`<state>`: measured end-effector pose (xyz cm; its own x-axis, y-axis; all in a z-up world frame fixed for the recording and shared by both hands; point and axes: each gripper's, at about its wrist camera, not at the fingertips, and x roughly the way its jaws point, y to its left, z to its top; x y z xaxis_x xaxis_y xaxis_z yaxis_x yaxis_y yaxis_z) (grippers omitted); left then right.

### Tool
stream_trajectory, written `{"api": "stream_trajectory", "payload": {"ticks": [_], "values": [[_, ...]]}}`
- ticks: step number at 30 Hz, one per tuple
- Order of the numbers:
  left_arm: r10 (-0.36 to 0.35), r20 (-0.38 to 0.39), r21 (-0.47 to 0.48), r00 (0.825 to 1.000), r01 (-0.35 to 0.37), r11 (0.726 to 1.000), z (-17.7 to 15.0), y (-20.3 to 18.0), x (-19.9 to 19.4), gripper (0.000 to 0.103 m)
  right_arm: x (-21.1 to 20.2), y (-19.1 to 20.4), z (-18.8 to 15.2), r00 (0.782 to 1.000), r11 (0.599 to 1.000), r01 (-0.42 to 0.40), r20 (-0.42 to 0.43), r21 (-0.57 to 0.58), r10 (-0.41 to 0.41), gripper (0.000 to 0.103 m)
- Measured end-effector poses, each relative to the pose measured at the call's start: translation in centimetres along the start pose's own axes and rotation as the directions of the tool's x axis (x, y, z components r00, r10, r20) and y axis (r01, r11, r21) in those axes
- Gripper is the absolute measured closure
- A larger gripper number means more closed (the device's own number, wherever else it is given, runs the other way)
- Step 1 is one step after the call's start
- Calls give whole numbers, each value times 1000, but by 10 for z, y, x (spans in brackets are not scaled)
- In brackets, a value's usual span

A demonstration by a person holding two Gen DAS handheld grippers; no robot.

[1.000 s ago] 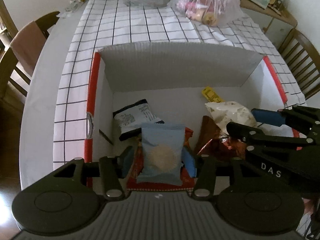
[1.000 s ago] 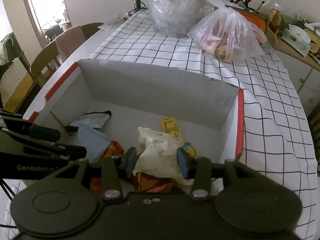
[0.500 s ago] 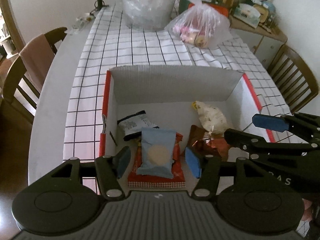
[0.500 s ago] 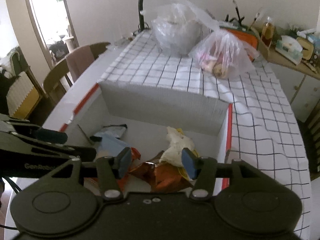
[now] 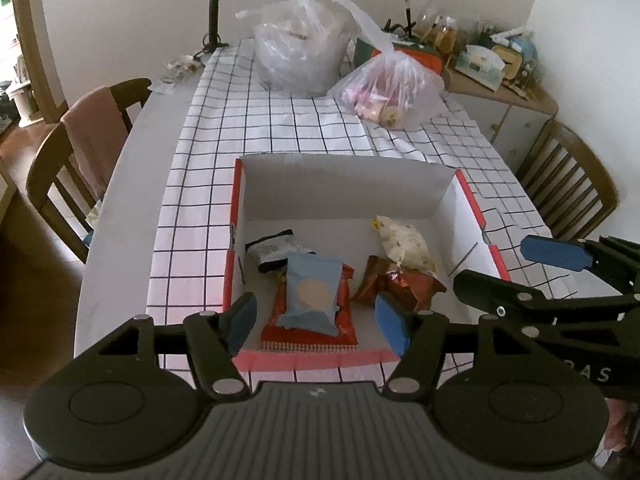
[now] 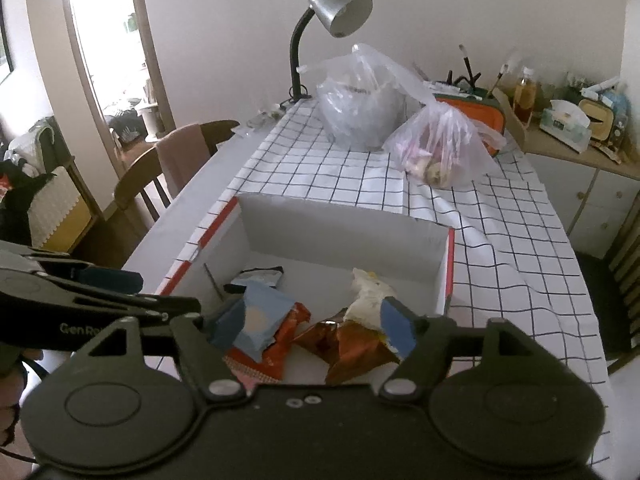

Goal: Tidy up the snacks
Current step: 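Withdraw both tools from the box toward the snacks on the table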

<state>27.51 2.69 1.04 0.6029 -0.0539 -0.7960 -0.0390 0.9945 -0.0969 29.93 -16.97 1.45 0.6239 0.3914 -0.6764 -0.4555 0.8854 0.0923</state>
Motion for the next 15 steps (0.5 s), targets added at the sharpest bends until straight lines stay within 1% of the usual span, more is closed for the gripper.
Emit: {"api": "stream_trajectory", "payload": {"ticks": [2,6,10,12,14,15], "values": [[-4,15,-4,1000,5,1000,-5,0,-8,35,-8,2,-3,1000,1000,-6,7,2,6,22],[2,58,5,998,-2,1000,-19,0,-26,30,-22,9,-14,1000,1000,-17,20,-6,17,19],[-18,75,3,997,18,1000,-32,2,-39,27,-35,12,-27,999,999,-34,31,-4,34,14],[-1,93,-7,996,2,1000,-40,3,-45,22,-41,14,-33,999,999,-37,32,-3,37,11],[32,114,-9,993,-31,999,-47,3,-49,22,-46,15,-41,999,999,-38,32,-3,38,3],[39,122,-8,992,-38,999,-51,3,-51,22,-48,16,-44,999,999,-35,36,-2,35,1]]}}
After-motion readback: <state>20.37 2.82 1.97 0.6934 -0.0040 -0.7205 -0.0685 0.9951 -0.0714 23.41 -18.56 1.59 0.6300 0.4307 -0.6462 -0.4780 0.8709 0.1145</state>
